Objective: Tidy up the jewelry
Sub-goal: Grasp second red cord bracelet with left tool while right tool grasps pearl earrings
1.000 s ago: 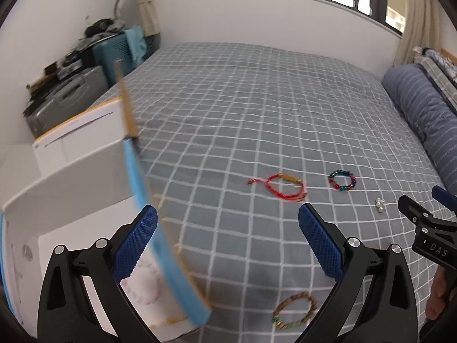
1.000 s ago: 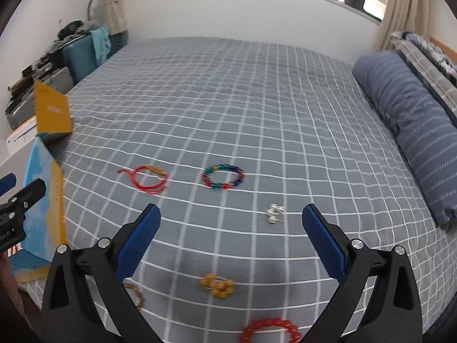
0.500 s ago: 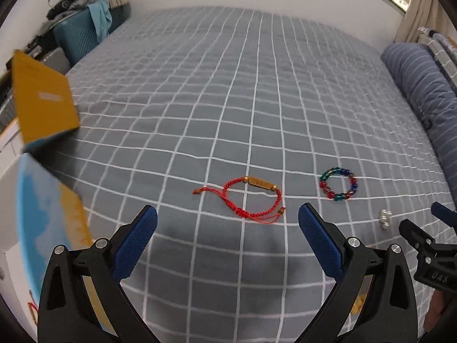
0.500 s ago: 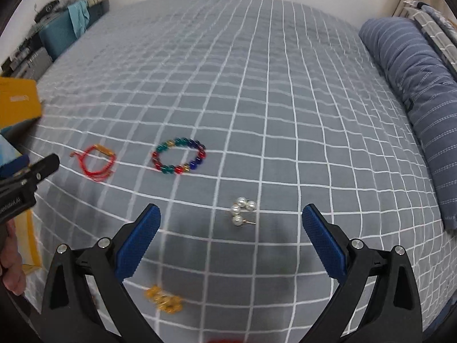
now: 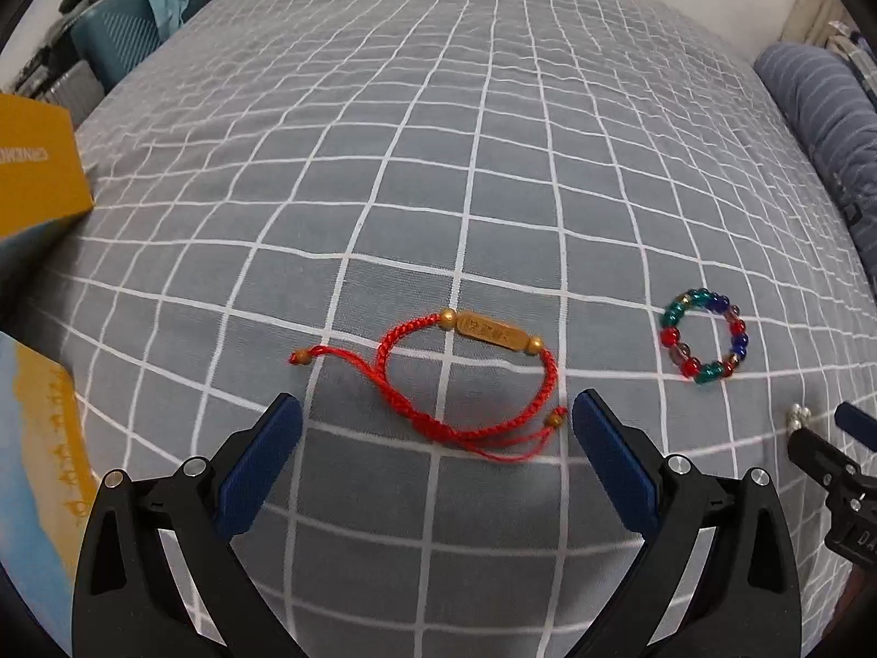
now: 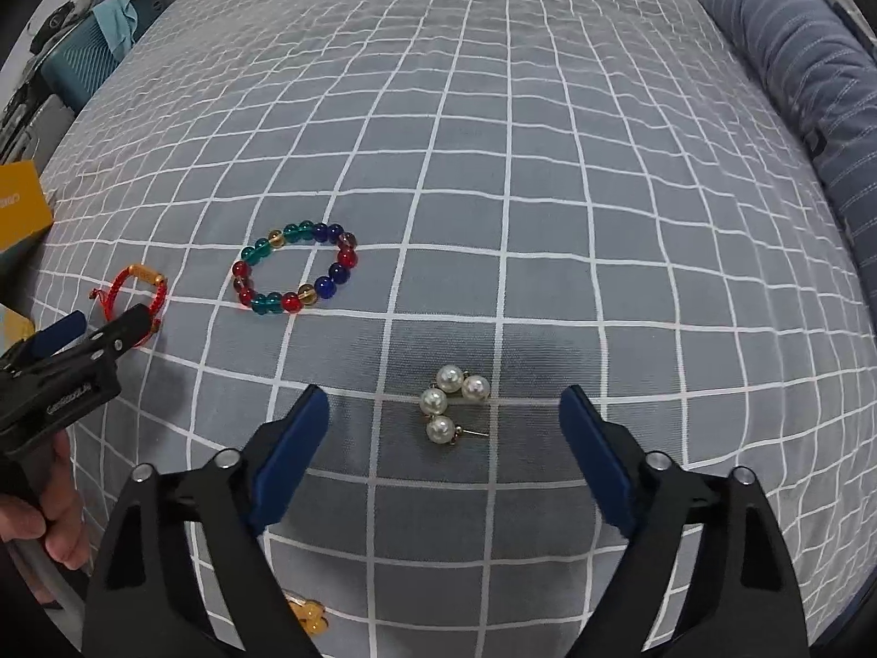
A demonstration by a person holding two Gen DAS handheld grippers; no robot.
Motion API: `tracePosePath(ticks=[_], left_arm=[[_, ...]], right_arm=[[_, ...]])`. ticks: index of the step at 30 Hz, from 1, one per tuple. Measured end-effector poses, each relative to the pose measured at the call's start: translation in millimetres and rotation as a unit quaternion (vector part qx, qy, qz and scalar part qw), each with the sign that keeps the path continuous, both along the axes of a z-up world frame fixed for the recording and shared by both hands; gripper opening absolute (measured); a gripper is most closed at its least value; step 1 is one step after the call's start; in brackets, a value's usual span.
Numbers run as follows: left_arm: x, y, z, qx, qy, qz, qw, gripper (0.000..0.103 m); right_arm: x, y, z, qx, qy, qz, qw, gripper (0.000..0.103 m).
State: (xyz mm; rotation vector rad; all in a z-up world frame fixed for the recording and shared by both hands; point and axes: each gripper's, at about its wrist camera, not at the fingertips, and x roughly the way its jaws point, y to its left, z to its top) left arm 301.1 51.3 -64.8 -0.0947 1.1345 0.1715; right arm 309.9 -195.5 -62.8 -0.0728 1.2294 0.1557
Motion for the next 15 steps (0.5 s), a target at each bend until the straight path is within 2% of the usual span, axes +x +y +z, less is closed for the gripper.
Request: tracePosePath(ticks=[6, 8, 15], left_arm=[[10.8, 1.1, -7.1, -0.006, 0.007, 0.000, 1.0000, 0.096], [13.8, 0.8, -6.8, -0.005, 0.008, 0.003, 1.0000, 0.089], [13.7, 2.1, -4.7, -0.015, 0.009, -0.006, 0.9998, 0.065]], right_arm=[[3.8, 3.7, -5.2, 0.001, 0.013, 0.005, 1.000, 0.063], [4.8, 3.0, -7.2, 0.008, 0.019, 0.002, 1.000, 0.051], [9.0, 2.7, -11.5, 0.017, 0.030, 0.001, 0.999, 0.032]])
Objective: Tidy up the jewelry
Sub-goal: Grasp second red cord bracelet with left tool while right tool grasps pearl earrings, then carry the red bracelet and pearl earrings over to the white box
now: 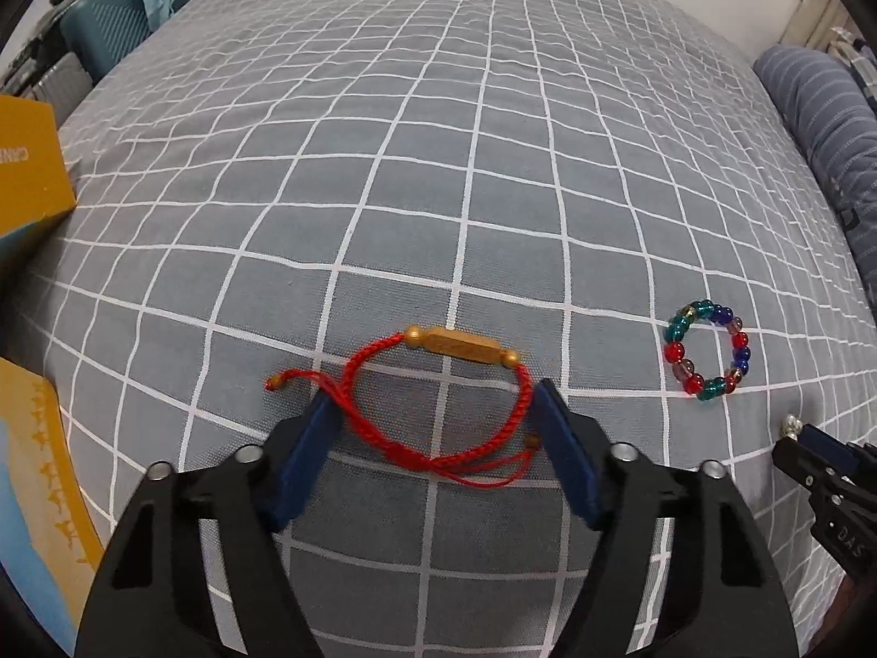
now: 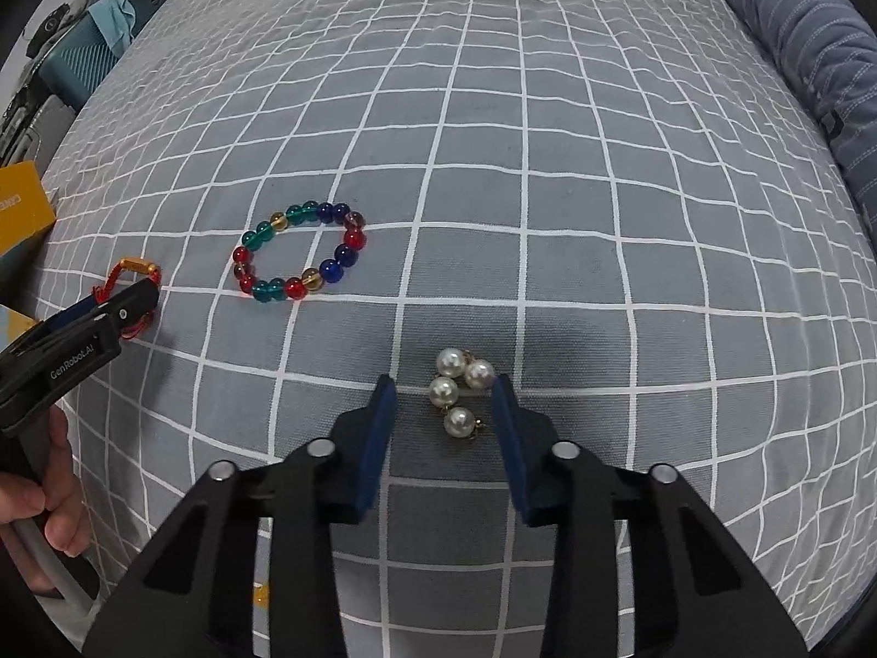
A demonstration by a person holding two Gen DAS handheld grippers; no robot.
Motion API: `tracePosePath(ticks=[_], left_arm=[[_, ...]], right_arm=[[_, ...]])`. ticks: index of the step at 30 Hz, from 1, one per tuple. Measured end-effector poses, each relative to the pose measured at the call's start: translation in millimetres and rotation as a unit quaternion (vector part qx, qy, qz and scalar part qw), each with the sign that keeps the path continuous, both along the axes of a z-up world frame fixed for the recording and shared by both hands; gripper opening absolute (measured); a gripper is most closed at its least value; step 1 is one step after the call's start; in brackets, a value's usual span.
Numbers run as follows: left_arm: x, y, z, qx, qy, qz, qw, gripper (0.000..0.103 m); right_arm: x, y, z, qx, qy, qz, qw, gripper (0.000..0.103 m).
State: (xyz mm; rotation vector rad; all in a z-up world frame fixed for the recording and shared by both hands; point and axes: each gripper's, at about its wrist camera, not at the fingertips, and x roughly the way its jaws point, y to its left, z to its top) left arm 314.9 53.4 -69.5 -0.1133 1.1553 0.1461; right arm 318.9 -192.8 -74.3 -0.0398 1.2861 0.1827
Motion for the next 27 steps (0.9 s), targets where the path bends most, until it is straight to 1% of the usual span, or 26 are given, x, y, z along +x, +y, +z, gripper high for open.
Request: tracePosePath(ticks=[2, 3, 5, 6, 8, 9, 10, 11, 14, 16, 27], left_arm=[[1.0, 0.0, 0.2, -0.002, 0.001, -0.003, 1.0000, 0.055], [0.5, 0.2, 0.6, -0.002, 0.001, -0.004, 1.0000, 0.052], [0.9, -0.6, 1.8, -0.004, 0.002, -0.009, 0.9999, 0.041], [-1.3, 0.0, 2.6, -0.006, 0.003, -0.012, 0.9999, 0.038], [-3.0, -1.4, 4.0, -0.013, 0.003, -0.017, 0.9998, 0.023], [-3.5, -1.7, 4.2, -0.016, 0.004, -0.020, 0.9997, 0.020], [-4.2, -2.5, 4.6, -0.016, 0.005, -0.024, 0.9996, 0.015], [-5.3, -3.6, 5.8, -0.015, 0.005, -0.027, 0.9995, 0.012], [-7.7, -6.0, 8.4, -0.014, 0.003, -0.034, 0.9993, 0.008], [-9.4, -6.5, 10.3, -0.014, 0.001, -0.039, 0.9991, 0.007], [-17.5, -5.1, 21.6, -0.018, -0.004, -0.045, 0.9988, 0.007]], right_arm=[[-0.3, 0.4, 0.6, 0.002, 0.001, -0.001, 1.000, 0.024], [-0.2, -0.7, 0.4, 0.002, 0.001, -0.002, 1.000, 0.022], [0.1, -1.7, 0.2, 0.003, 0.002, -0.003, 1.000, 0.020], [-0.1, -2.0, 0.4, 0.003, 0.001, -0.003, 1.000, 0.020], [0.1, 0.5, 0.2, 0.001, 0.000, -0.003, 1.000, 0.020], [-0.5, 0.9, 0.6, 0.001, 0.000, -0.004, 1.000, 0.018], [-0.4, 1.3, 0.6, 0.003, 0.000, -0.004, 1.000, 0.013], [-0.3, 1.2, 0.3, 0.005, 0.002, -0.004, 1.000, 0.011], [-1.6, -1.2, 1.4, 0.006, 0.000, -0.006, 1.000, 0.011], [-2.9, -2.4, 2.2, 0.008, -0.001, -0.008, 1.000, 0.011], [-8.6, -2.1, 11.3, 0.012, -0.012, -0.007, 1.000, 0.011]])
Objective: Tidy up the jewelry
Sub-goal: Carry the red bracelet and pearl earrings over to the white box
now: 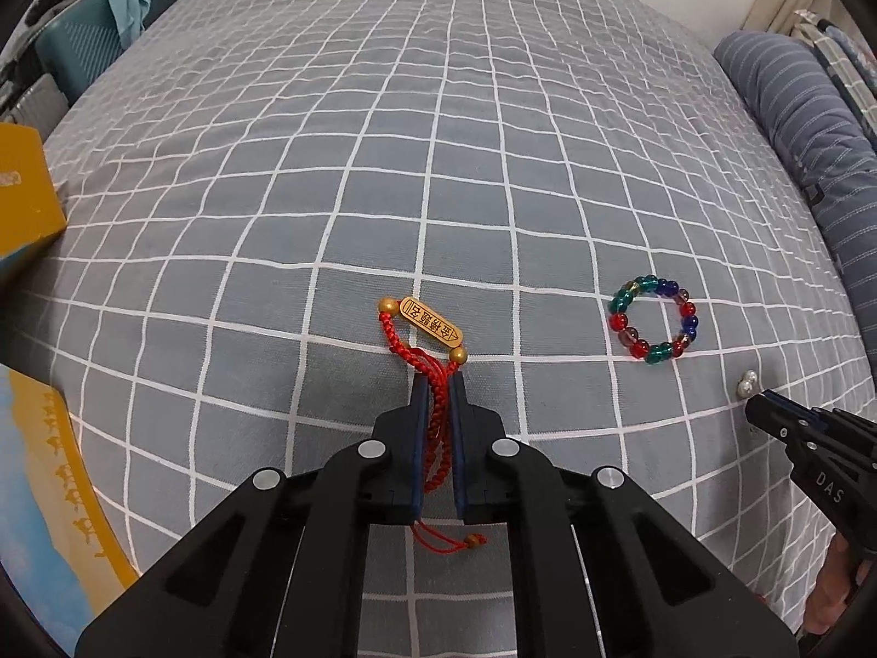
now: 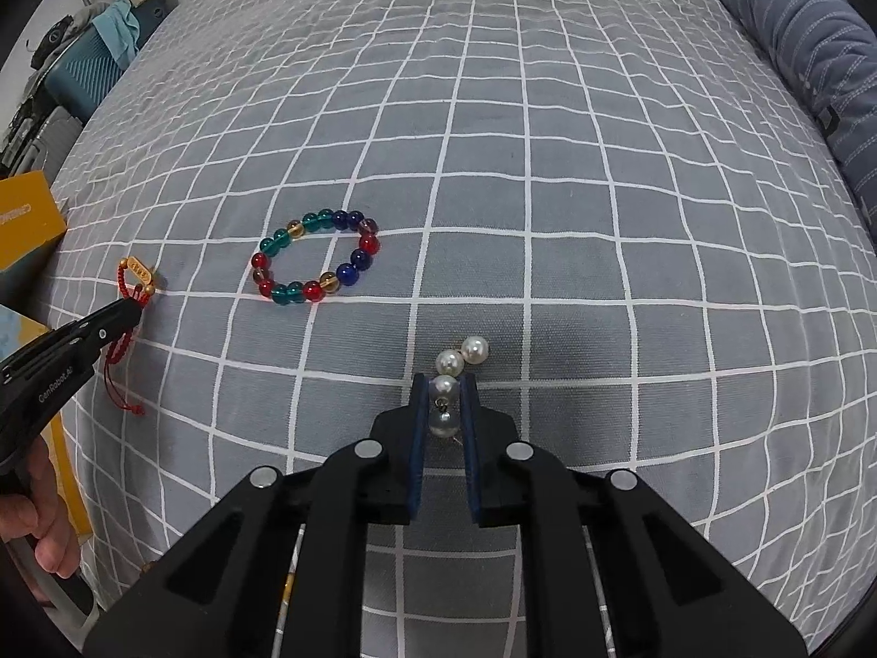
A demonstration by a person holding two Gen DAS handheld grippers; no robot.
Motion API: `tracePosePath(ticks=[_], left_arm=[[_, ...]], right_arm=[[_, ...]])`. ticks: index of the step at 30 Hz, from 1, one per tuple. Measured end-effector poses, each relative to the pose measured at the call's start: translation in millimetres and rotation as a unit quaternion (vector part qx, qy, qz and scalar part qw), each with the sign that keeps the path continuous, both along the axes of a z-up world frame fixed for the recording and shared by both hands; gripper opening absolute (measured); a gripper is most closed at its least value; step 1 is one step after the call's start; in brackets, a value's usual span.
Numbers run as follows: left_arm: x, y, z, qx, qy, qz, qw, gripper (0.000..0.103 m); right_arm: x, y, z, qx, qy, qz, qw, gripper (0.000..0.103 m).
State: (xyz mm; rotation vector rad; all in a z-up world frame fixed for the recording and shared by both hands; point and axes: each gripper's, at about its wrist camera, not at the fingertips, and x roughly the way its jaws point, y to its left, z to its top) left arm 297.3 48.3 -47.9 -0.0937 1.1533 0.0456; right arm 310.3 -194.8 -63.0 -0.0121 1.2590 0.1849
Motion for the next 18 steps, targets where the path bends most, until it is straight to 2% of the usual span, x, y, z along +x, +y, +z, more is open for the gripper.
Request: tracePosePath(ticks=[12, 18], left_arm=[[-16.4, -4.3, 21.8, -0.002, -0.022, -0.004, 0.9997, 0.007], [-30.2, -4.0, 35.9, 0.009, -0.044, 0.007, 0.9989, 0.007]], right_arm=[[-12.3, 2.9, 15.2, -0.004, -0.027, 0.002, 1.000, 0.011], [-28.0, 11.4, 33.6, -0.023, -0.067, 0.009, 0.997, 0.011]])
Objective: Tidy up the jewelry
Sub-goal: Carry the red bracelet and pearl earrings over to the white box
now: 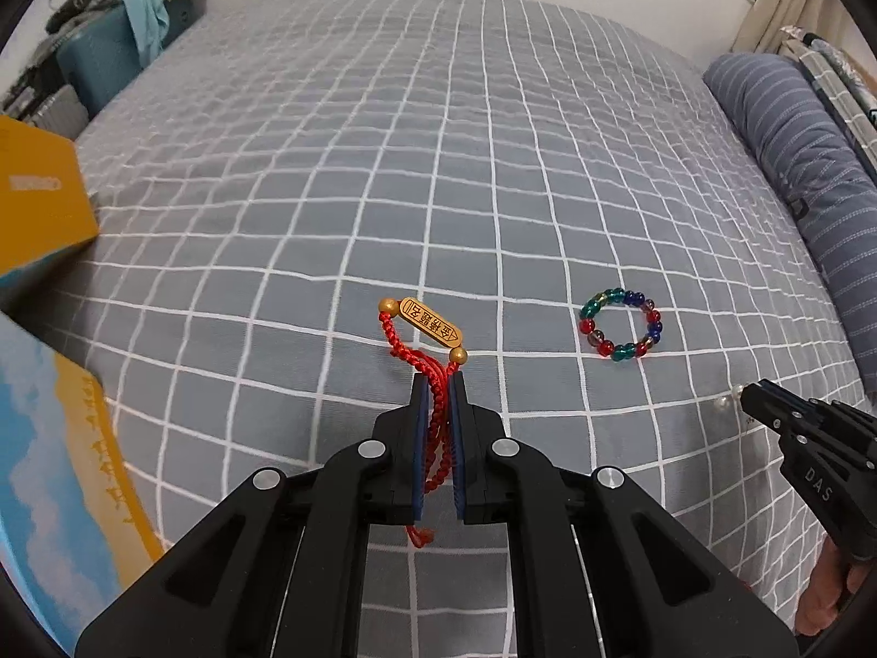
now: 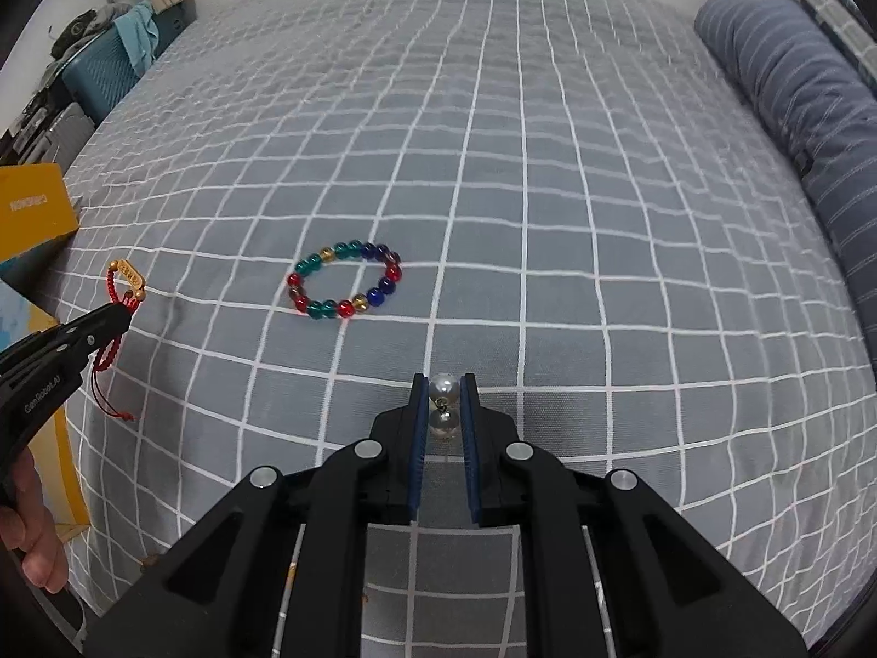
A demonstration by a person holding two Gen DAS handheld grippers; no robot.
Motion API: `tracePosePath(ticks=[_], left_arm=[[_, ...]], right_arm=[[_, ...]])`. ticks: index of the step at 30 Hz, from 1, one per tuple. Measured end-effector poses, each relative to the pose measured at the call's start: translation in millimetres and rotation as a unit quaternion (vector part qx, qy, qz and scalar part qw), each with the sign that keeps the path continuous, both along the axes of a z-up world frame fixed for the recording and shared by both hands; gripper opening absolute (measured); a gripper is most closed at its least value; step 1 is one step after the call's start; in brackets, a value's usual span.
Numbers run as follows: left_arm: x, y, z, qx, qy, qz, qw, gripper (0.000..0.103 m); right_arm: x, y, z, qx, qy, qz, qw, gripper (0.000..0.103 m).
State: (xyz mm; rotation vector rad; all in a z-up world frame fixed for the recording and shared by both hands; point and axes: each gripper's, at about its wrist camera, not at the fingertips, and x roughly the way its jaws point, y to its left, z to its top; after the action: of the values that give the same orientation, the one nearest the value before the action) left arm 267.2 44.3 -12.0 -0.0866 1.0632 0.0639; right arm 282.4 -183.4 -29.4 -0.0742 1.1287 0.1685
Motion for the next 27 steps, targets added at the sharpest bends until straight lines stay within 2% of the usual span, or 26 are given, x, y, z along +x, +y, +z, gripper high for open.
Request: tracePosePath(ticks=[11, 24, 27], left_arm=[[-45.0, -11.9, 32.3, 0.015, -0.056, 0.009, 0.9983, 0.007], [-100.5, -21.3, 57.7, 0.009, -0.105, 0.010, 0.9944, 0.007], [-114.2, -20.6, 59.5, -0.008, -0.104, 0.006, 0.9945, 0.007]], right_arm=[[-43.4, 11.4, 34.1, -0.005, -0.076, 0.005, 0.997, 0.011], [-99.6, 20.3, 69.9, 0.014, -0.143, 0.008, 0.990, 0.011], [-111.9, 19.9, 73.6, 0.016, -0.153, 0.007, 0.988, 0.011]])
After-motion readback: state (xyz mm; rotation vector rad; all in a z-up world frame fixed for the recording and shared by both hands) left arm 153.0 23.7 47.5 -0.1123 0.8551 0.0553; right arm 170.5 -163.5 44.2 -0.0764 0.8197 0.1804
